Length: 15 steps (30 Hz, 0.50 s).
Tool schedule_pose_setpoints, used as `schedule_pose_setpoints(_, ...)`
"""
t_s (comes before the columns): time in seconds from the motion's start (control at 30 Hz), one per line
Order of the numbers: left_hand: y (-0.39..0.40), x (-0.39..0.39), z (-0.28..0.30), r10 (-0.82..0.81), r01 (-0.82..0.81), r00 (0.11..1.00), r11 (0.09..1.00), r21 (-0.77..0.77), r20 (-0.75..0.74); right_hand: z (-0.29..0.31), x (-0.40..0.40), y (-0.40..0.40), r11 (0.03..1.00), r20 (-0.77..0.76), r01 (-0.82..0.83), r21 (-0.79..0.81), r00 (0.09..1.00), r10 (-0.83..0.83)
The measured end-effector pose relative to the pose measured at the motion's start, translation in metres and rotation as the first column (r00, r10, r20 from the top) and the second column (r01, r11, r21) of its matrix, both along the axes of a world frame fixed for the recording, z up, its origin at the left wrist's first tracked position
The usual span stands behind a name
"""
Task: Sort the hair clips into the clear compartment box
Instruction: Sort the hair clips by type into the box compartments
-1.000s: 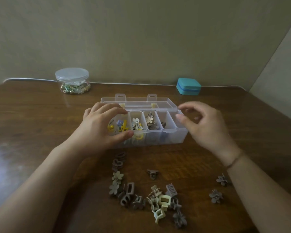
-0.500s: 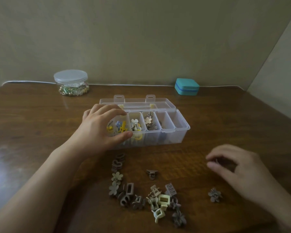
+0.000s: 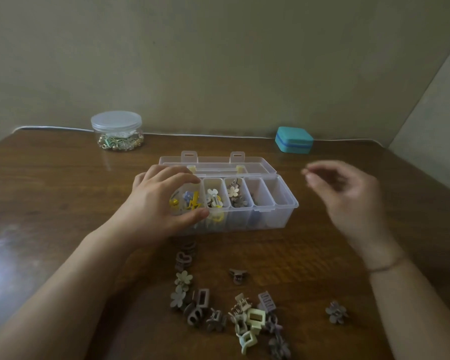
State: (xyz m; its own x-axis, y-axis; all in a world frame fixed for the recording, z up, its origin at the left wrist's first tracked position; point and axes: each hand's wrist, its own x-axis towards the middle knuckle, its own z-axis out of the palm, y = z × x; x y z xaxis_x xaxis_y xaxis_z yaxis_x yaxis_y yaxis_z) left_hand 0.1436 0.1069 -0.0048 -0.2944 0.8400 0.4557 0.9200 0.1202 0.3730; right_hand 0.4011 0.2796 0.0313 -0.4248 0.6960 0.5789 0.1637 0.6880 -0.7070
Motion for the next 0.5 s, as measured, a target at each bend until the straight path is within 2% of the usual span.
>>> schedule_pose_setpoints(0.07,0.000,0.000,0.001,0.003,-0.003,1.000,1.000,-0.004,-0.004,-0.007,0.034,-0.017,1.000,0.051,-0.007,0.018,0.999,0.006)
schedule_pose_setpoints(0.13,0.000,0.000,0.001,0.003,-0.003,1.000,1.000,-0.008,-0.001,-0.020,0.065,-0.039,0.994,0.170,-0.074,0.084,0.984,0.059)
schedule_pose_setpoints(0.23,0.000,0.000,0.001,0.002,-0.002,1.000,1.000,-0.006,0.002,-0.045,0.090,-0.063,0.969,0.414,-0.156,0.190,0.908,0.065)
schedule_pose_setpoints(0.3,0.000,0.001,0.000,0.003,-0.003,1.000,1.000,-0.012,0.002,-0.060,0.098,-0.068,0.943,0.497,-0.236,0.234,0.863,0.092)
schedule_pose_setpoints(0.4,0.000,0.000,0.000,0.002,-0.002,1.000,1.000,-0.011,0.007,-0.062,0.095,-0.063,0.914,0.511,-0.324,0.242,0.844,0.164)
schedule_pose_setpoints(0.5,0.000,0.000,0.000,-0.002,0.002,1.000,1.000,-0.006,0.005,-0.040,0.071,-0.052,0.930,0.414,-0.285,0.231,0.894,0.171)
